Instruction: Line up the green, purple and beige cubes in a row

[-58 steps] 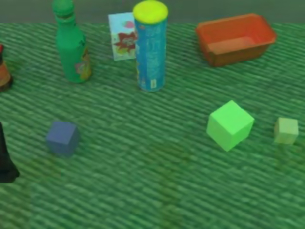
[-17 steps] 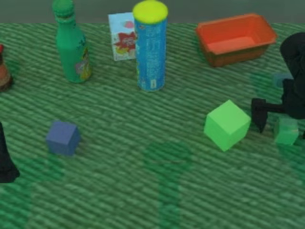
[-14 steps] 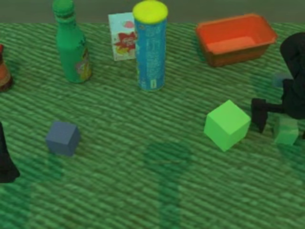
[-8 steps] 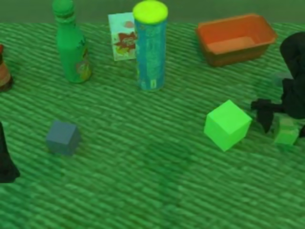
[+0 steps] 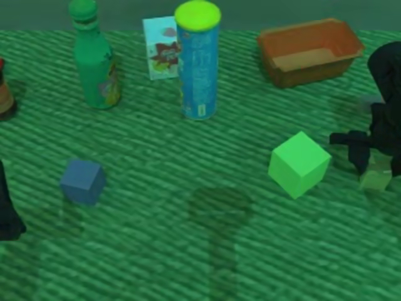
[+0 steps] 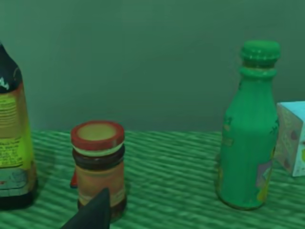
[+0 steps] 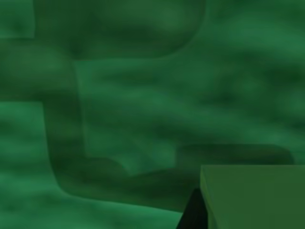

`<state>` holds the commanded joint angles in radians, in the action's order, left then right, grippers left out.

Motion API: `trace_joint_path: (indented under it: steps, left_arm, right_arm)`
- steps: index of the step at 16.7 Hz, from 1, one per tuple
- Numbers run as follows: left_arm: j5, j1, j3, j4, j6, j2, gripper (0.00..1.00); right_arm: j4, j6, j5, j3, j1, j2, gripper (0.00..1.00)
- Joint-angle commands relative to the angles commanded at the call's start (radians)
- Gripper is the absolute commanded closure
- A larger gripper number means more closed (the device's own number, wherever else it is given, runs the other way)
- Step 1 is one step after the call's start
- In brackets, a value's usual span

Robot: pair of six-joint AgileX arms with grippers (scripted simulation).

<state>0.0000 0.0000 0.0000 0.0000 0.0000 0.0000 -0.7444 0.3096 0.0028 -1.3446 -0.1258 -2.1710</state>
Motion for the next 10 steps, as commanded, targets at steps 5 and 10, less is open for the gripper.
trace_joint_path:
  steps: [5, 10]
  left_arm:
    - [0.000, 0.000, 0.000, 0.000, 0.000, 0.000, 0.00]
    - [0.000, 0.000, 0.000, 0.000, 0.000, 0.000, 0.00]
  right_arm:
    - [-0.017, -0.005, 0.010, -0.013, 0.003, 0.038, 1.00]
    - [-0.128, -0.004, 0.010, -0.076, 0.000, 0.081, 1.00]
